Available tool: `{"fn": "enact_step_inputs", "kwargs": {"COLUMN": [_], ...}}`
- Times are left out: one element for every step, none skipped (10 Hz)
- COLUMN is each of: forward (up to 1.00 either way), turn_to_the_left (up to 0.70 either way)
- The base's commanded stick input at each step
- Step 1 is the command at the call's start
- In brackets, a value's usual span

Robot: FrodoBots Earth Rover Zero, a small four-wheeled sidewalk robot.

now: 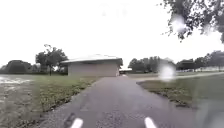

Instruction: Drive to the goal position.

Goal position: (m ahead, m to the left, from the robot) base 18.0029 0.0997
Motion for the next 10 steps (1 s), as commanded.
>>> {"fn": "enact_step_inputs", "kwargs": {"forward": [0.85, 0.85, 0.85, 0.85, 0.85, 0.85, 0.85, 0.85, 0.85, 0.85], "turn_to_the_left": [0.00, 0.00, 0.00, 0.00, 0.00, 0.00, 0.00, 0.00, 0.00, 0.00]}}
